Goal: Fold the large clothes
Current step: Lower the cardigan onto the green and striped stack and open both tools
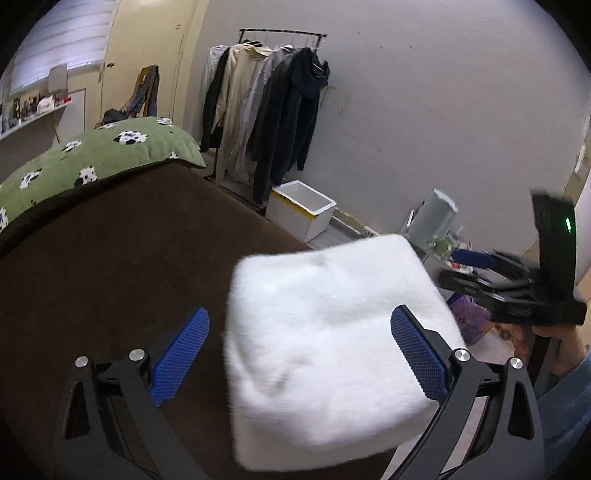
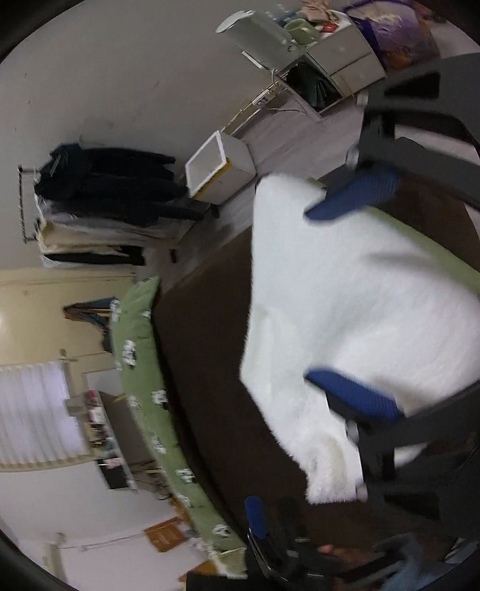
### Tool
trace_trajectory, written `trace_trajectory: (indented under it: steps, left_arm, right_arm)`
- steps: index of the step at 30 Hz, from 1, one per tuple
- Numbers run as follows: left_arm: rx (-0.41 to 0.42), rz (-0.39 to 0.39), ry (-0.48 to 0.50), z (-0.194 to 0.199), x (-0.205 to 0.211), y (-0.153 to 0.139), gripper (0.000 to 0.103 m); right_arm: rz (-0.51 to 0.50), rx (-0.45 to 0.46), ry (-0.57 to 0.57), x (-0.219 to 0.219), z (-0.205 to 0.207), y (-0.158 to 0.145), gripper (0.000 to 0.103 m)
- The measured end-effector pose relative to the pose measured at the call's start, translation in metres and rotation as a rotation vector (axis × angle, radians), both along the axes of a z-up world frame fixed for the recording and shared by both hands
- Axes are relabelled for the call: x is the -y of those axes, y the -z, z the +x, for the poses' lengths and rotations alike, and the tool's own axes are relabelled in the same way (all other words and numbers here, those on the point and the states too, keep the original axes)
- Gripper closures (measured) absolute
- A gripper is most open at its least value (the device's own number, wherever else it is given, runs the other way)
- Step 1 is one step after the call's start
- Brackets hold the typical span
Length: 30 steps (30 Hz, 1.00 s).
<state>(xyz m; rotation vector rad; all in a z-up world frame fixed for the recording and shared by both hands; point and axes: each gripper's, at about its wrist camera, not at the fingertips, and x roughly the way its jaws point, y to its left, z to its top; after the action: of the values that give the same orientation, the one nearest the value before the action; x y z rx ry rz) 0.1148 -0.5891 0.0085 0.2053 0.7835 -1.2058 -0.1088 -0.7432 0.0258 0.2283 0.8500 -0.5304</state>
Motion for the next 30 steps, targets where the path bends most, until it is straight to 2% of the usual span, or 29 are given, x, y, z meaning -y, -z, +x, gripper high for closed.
trace_trajectory:
  steps: [3, 5, 6, 8, 10, 14, 17, 21, 27, 30]
  left_arm:
    - [0.111, 0.043, -0.014, -0.029, 0.014, 0.007, 0.007]
    - [0.185, 0.069, -0.054, -0.037, 0.017, 0.015, 0.006]
    - [0.195, 0.079, -0.068, -0.036, 0.018, 0.021, 0.006]
    - [0.171, 0.114, -0.101, -0.031, 0.017, 0.040, 0.007]
    - [0.145, 0.145, -0.123, -0.024, 0.011, 0.056, 0.006]
    - [0.104, 0.136, -0.175, -0.008, -0.010, 0.078, 0.006]
    - [0.077, 0.127, -0.182, -0.002, -0.019, 0.086, 0.006]
    - [0.100, 0.102, -0.213, 0.000, -0.029, 0.091, 0.006]
    - [0.128, 0.100, -0.231, -0.002, -0.037, 0.093, 0.006]
    - [0.104, 0.097, -0.245, -0.002, -0.038, 0.096, 0.006]
  right_arm:
    - [-0.020, -0.105, 0.012, -0.001, 0.022, 0.021, 0.046]
    - [-0.030, -0.154, 0.034, 0.000, 0.030, 0.035, 0.045]
    - [-0.050, -0.174, 0.045, 0.001, 0.033, 0.043, 0.045]
    - [-0.092, -0.213, 0.072, 0.000, 0.037, 0.057, 0.044]
    - [-0.101, -0.204, 0.085, 0.003, 0.038, 0.064, 0.043]
    - [-0.021, -0.141, 0.087, 0.017, 0.031, 0.068, 0.039]
    - [-0.007, -0.120, 0.093, 0.023, 0.030, 0.072, 0.033]
    - [0.013, -0.096, 0.115, 0.029, 0.029, 0.074, 0.025]
    - [0.020, -0.087, 0.115, 0.029, 0.027, 0.076, 0.023]
    - [0.013, -0.090, 0.114, 0.027, 0.029, 0.074, 0.023]
